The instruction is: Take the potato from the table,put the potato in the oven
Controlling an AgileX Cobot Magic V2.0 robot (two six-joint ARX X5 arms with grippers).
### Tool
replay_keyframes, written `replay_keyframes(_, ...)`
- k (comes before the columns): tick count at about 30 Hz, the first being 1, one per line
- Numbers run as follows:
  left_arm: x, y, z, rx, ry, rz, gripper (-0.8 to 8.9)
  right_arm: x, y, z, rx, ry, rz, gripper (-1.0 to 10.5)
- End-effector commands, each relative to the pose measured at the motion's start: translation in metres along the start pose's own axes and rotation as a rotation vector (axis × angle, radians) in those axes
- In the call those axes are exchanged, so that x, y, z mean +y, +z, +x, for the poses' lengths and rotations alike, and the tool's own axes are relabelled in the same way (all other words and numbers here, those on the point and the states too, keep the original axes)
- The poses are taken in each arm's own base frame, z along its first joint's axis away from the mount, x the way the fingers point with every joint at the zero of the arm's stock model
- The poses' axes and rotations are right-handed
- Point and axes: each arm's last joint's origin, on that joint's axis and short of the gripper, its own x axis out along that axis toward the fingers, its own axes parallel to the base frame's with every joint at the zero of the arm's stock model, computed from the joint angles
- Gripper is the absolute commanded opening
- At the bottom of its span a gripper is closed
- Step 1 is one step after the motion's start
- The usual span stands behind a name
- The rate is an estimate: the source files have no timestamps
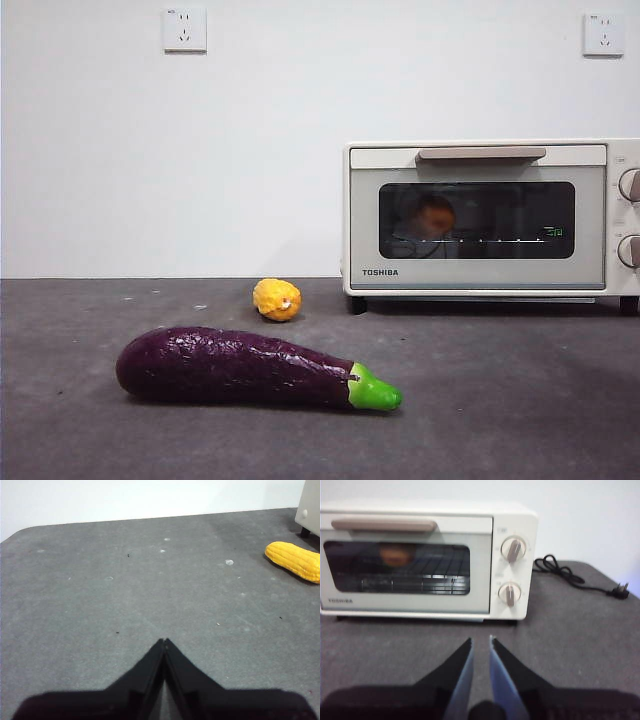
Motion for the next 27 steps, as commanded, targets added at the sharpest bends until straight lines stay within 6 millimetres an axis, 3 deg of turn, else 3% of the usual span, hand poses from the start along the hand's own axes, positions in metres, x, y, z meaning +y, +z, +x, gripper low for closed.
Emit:
replay_keyframes(1, 0.000, -0.003, 0.001, 0.003, -0.001, -0.007, -0.04, 0.001, -0.009, 0.002, 0.019, 0.001, 0.017, 0.6)
replay_keyframes(12, 0.000, -0.003, 0.001, 0.003, -0.001, -0.007, -0.04, 0.001, -0.021, 0.002, 0.120, 0.002, 0.028, 0.6)
replay_keyframes(27, 0.000, -0.003, 0.001, 0.003, -0.001, -0.007, -0.04, 0.001, -0.020, 0.002, 0.111, -0.004, 0.032, 0.6)
